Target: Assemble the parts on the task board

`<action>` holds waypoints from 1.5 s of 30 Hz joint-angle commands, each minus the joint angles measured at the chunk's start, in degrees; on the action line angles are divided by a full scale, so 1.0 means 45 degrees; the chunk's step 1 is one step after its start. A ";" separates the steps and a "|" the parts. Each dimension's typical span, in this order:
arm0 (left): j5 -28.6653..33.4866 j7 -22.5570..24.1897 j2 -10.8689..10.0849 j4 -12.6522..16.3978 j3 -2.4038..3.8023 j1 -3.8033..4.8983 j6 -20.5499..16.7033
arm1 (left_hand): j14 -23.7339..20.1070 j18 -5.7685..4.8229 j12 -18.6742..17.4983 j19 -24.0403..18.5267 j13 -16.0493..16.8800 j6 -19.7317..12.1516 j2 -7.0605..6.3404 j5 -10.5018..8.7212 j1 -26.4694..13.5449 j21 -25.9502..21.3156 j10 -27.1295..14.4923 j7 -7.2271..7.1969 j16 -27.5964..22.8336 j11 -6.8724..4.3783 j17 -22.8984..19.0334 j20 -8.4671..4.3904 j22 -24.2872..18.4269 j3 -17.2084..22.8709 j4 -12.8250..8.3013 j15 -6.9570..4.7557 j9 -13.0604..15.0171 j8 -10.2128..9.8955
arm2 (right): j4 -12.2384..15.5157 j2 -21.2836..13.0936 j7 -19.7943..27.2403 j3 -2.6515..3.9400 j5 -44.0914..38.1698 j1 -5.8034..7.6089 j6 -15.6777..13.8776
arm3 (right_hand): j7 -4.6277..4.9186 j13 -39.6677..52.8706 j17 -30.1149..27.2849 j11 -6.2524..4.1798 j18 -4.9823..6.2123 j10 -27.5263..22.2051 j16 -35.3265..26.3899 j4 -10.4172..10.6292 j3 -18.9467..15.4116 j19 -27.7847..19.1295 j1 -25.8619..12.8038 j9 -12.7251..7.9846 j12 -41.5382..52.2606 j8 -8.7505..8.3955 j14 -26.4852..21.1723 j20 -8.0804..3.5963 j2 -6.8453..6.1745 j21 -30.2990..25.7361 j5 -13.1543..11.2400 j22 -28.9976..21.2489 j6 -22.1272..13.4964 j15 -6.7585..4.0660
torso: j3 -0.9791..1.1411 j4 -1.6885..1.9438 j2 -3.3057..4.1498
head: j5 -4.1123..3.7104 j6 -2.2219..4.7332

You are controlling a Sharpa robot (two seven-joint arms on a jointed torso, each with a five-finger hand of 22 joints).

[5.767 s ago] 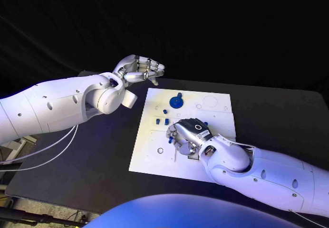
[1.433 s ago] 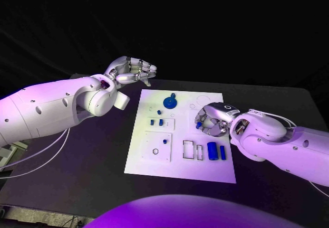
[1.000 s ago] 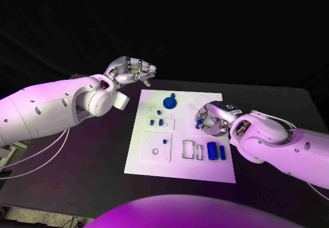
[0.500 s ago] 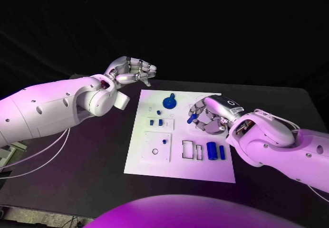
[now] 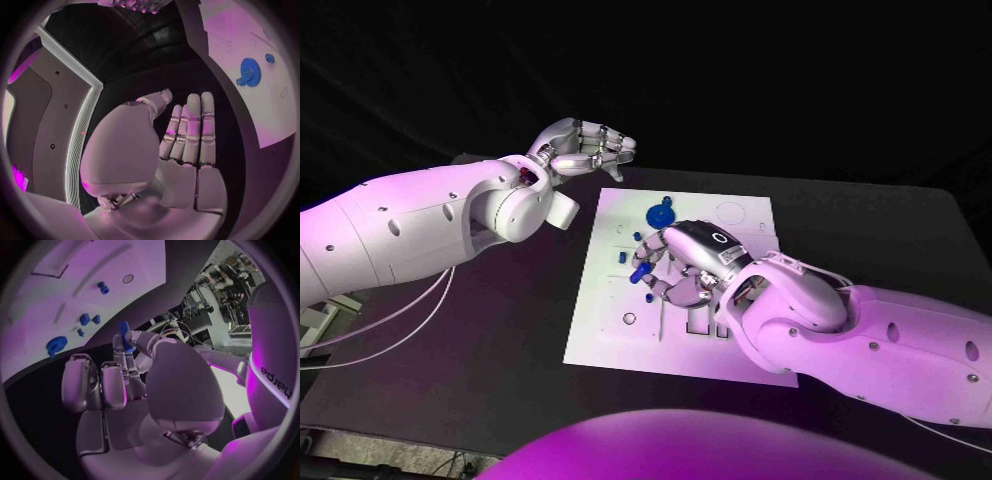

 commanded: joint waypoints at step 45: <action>0.0069 -0.0008 0.0042 0.0088 0.0010 0.0006 0.0409 | -0.0167 0.0161 0.0035 -0.0050 0.0009 -0.0154 0.0148 0.0085 0.0042 -0.0033 -0.0179 0.0023 -0.0101 -0.0006 -0.0028 0.0056 -0.0006 0.0032 -0.0148 0.0021 -0.0027 0.0009 | -0.1088 0.0988 -0.0444 -0.0234 -0.1537 -0.0958 0.2144 | 0.0050 0.0051 -0.0082 0.0080 -0.0235 -0.0072 -0.0095 -0.0260 -0.0200 -0.0002 -0.0274 0.1253 -0.0045 0.0445 0.0270 0.0053 -0.0003 -0.0065 -0.0030 0.1688 -0.0181 -0.0018 | 0.0002 0.0020 0.0021 | 0.0175 0.0001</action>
